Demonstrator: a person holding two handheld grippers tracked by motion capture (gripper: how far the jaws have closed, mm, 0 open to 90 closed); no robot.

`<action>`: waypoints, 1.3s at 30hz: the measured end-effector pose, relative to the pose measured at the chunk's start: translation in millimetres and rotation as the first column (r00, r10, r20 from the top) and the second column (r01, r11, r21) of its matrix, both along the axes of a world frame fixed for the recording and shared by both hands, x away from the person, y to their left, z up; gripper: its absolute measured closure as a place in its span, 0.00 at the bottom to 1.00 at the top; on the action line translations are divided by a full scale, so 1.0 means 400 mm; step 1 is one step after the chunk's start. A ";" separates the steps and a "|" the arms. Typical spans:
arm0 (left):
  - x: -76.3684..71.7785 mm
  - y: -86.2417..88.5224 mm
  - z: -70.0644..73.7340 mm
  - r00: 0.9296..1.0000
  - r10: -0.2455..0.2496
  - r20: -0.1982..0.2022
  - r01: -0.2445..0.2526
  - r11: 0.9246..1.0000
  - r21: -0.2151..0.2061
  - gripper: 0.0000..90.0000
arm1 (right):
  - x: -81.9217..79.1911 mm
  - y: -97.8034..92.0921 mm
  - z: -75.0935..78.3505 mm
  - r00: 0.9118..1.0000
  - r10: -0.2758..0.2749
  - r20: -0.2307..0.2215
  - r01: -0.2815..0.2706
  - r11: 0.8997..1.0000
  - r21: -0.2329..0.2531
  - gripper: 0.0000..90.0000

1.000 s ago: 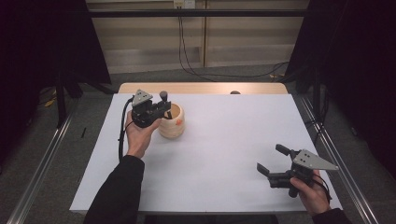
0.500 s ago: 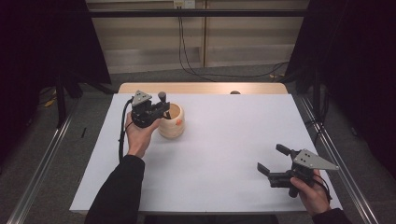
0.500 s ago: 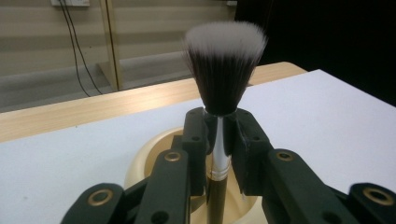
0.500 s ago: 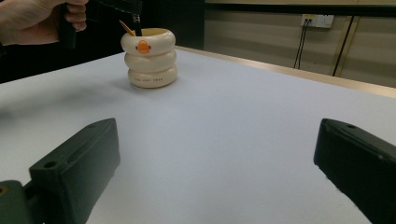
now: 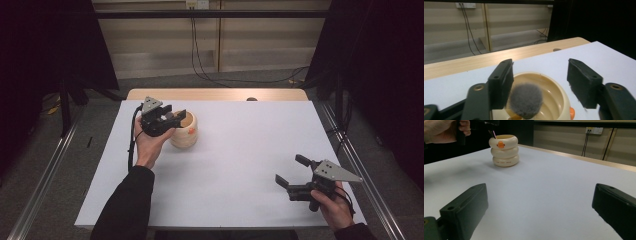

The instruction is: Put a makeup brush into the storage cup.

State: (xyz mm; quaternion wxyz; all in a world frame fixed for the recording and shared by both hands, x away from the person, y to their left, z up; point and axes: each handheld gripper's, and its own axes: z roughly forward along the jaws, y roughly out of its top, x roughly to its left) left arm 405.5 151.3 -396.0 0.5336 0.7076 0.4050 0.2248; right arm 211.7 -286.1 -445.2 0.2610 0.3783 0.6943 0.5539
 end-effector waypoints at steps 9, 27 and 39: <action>0.005 0.001 0.000 1.000 0.016 0.018 -0.015 1.000 -0.016 0.17 | 0.000 0.001 0.000 1.000 0.002 -0.004 -0.002 1.000 0.002 0.00; 0.000 0.013 0.007 0.998 0.053 0.026 -0.053 0.999 -0.002 0.02 | 0.006 0.005 -0.003 1.000 0.002 -0.008 -0.002 1.000 0.004 0.00; -0.015 0.008 0.019 0.998 0.048 0.032 -0.046 0.998 -0.042 0.02 | 0.008 -0.006 -0.006 1.000 -0.009 -0.010 0.009 1.000 0.013 0.00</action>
